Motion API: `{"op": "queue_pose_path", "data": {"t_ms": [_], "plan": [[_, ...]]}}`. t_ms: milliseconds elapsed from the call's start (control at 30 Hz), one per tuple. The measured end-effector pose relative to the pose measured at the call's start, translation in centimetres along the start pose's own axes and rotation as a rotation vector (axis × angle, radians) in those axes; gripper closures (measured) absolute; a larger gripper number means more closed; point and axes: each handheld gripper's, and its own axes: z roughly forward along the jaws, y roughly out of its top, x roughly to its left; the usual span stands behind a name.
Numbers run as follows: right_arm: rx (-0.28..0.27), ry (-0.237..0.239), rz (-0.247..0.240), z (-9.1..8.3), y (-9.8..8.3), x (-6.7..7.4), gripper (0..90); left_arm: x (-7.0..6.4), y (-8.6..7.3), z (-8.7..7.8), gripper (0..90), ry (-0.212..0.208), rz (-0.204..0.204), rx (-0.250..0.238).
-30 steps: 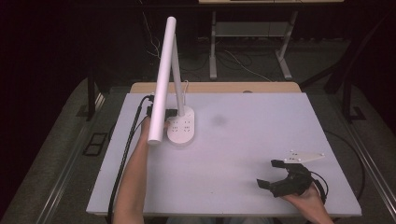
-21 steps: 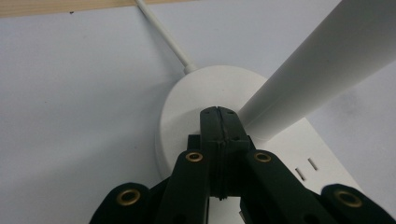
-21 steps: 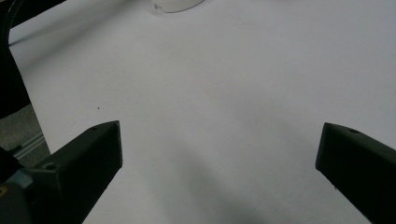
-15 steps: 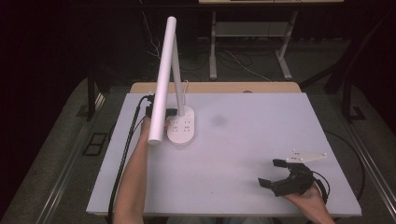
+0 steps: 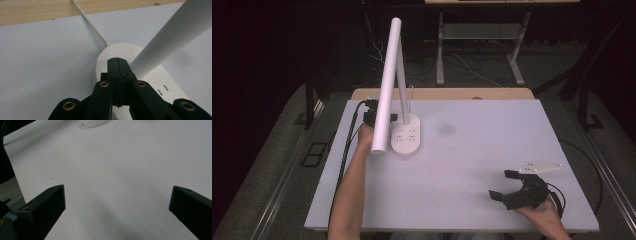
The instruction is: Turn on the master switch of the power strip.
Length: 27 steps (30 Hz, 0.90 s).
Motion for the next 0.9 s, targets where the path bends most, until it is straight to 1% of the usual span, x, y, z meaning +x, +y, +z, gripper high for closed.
{"op": "queue_pose_path", "data": {"t_ms": [100, 133, 167, 200, 233, 267, 333, 400, 467, 500, 533, 633, 667, 733, 767, 833, 867, 900], "plan": [[0.000, 0.000, 0.002, 0.0, 0.0, 0.0, 0.0, 0.0, 0.1, -0.7, 89.8, 0.004, 0.006, -0.010], [0.000, -0.001, 0.001, 0.0, 0.0, 0.0, 0.0, 0.0, 0.2, -1.0, 89.7, 0.000, -0.002, -0.016], [0.000, -0.001, 0.002, 0.0, 0.0, 0.0, 0.0, 0.0, 0.2, -1.2, 89.7, 0.003, 0.010, -0.019], [0.000, -0.001, 0.002, 0.0, 0.0, 0.0, 0.0, 0.0, 0.3, -1.5, 89.7, 0.000, 0.012, -0.019], [0.001, -0.001, 0.002, 0.0, 0.0, 0.0, 0.0, -0.2, 0.2, -1.7, 89.7, 0.002, -0.007, -0.022], [0.001, -0.001, 0.002, 0.0, 0.0, 0.0, 0.0, -0.1, 0.2, -2.0, 89.7, 0.001, 0.003, -0.027], [0.000, -0.001, 0.002, 0.0, 0.0, 0.0, 0.0, -0.2, 0.2, -2.5, 89.6, -0.003, -0.006, -0.039], [0.000, -0.001, 0.001, 0.0, 0.0, 0.1, 0.0, -0.2, 0.1, -3.0, 89.6, 0.004, 0.003, -0.048], [-0.001, -0.001, 0.001, -0.1, 0.0, 0.1, 0.0, -0.3, 0.0, -3.4, 89.6, 0.008, 0.000, -0.065], [-0.001, -0.001, 0.001, -0.1, 0.0, 0.1, 0.0, -0.2, 0.0, -3.8, 89.5, 0.003, 0.000, -0.063], [0.000, -0.001, 0.001, -0.1, 0.0, 0.1, 0.0, -0.2, 0.0, -4.0, 89.3, -0.002, 0.004, -0.071], [-0.002, -0.001, -0.002, -0.1, 0.0, 0.1, 0.0, -0.2, 0.0, -4.9, 78.6, -0.017, 0.002, -0.079], [-0.003, -0.001, -0.001, -0.1, 0.0, 0.1, 0.0, -0.2, 0.0, -5.1, 75.3, -0.021, -0.006, -0.079], [-0.005, -0.002, -0.003, -0.1, 0.0, 0.1, 0.0, -0.1, 0.0, -5.5, 62.8, -0.038, -0.028, -0.079], [-0.005, -0.002, -0.004, -0.1, 0.0, 0.0, 0.0, 0.0, -0.1, -5.8, 59.6, -0.042, -0.032, -0.083], [-0.006, -0.002, -0.005, -0.1, 0.0, 0.0, 0.0, 0.0, -0.1, -6.3, 48.3, -0.039, -0.054, -0.096], [-0.007, -0.003, -0.005, -0.1, 0.0, 0.0, 0.0, 0.1, -0.2, -6.6, 44.3, -0.044, -0.069, -0.103], [-0.006, -0.003, -0.004, -0.2, 0.0, 0.1, 0.0, 0.2, -0.3, -6.8, 38.0, -0.051, -0.069, -0.106]]}}
